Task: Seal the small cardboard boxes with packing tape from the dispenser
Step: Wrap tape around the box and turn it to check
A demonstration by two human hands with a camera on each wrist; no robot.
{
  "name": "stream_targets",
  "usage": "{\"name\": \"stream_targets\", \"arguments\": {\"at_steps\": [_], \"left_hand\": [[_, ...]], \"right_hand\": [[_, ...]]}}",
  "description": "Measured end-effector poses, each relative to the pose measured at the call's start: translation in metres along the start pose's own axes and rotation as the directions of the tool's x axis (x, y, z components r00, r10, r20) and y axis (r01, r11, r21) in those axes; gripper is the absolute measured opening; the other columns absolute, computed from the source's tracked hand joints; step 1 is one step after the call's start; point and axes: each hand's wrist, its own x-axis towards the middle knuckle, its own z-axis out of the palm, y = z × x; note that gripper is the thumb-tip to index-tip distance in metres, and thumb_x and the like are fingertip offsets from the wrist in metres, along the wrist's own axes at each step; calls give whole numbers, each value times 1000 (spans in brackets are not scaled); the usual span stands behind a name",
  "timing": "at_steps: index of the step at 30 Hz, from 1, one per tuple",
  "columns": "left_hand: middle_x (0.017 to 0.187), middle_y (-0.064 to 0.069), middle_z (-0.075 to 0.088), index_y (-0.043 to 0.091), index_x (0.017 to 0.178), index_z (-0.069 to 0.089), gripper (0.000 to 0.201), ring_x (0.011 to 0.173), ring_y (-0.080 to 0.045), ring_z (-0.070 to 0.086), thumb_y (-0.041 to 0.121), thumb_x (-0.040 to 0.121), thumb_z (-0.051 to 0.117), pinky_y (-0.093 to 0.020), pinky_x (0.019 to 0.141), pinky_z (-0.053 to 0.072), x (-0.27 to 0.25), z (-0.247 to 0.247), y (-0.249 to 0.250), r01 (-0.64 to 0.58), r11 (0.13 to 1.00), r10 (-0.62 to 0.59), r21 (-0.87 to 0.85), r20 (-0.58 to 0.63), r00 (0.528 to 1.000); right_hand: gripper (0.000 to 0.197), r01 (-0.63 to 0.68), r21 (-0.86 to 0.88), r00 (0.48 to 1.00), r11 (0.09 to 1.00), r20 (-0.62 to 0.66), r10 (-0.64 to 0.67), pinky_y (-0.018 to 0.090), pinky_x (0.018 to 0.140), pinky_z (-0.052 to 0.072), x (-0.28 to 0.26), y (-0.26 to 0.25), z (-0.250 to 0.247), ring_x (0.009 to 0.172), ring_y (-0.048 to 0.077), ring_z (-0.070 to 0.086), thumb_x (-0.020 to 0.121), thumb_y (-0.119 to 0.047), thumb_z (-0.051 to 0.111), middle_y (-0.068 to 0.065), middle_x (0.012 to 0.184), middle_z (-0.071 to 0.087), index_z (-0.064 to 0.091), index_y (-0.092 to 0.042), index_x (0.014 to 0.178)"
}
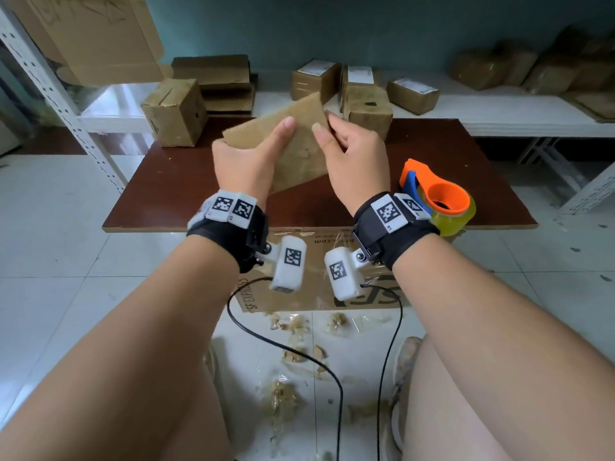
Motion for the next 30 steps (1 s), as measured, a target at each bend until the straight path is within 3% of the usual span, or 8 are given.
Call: {"name": "stream_targets", "arguments": {"at_steps": [4,7,10,13,19,21,25,30], "left_hand": [[89,10,72,19,89,65,67,78,-5,71,80,68,82,-37,77,63,11,-8,3,-116,990,118,76,-21,993],[57,3,32,22,60,30,73,57,-20,33,81,85,65,-37,58,28,15,-14,11,-191,970,191,153,19,982],[57,6,23,17,64,23,73,59,-20,25,73,96,56,-34,64,21,11,-19,19,-246,944,229,220,97,968],[68,20,60,16,88,67,58,64,-3,55,74,94,61,-25,71,43,4,-19,12,-338,898,265,283,266,927],[106,10,77,28,158,50,74,97,-3,70,72,99,48,-30,88,54,-14,-9,0,-378,813,268,442,292,918],[107,0,77,18,151,57,71,101,-18,70,68,104,38,-36,87,52,-10,-9,3,-331,833,249,442,235,940],[74,0,64,17,72,57,63,72,-20,59,59,111,31,-40,72,43,-9,-13,7,-248,885,189,395,184,965],[116,7,76,22,130,64,84,105,-10,73,88,78,67,-34,92,58,-13,-11,-4,-190,915,95,357,269,959]], "right_hand": [[81,24,-32,999,999,26,-23,27,98,56,-6,0,-4,118,-3,66,81,-72,75,-19,129,72,58,-32,149],[80,-37,94,998,995,47,33,8,95,46,-1,-2,-10,114,-16,61,83,-55,85,-22,132,66,58,-20,150],[75,-66,110,996,992,71,59,26,113,47,4,3,-17,137,7,57,94,-48,76,-2,148,62,51,-11,154],[51,-87,95,995,992,49,83,41,103,54,8,8,-21,114,18,69,104,-43,63,13,125,74,67,-1,131],[103,-185,-86,979,979,73,191,35,113,45,-2,9,-15,137,16,55,79,-84,68,-3,148,61,51,-14,153],[85,-174,-47,982,984,69,177,32,115,42,1,8,-20,144,18,50,93,-65,69,4,156,55,47,-12,157],[52,-108,-138,994,984,-8,108,34,94,51,3,5,-27,115,22,66,105,-61,44,-6,118,76,73,-22,125],[100,-119,-266,976,956,146,162,40,108,51,-12,5,-17,136,22,57,85,-75,70,-6,140,65,35,-23,163]]}}
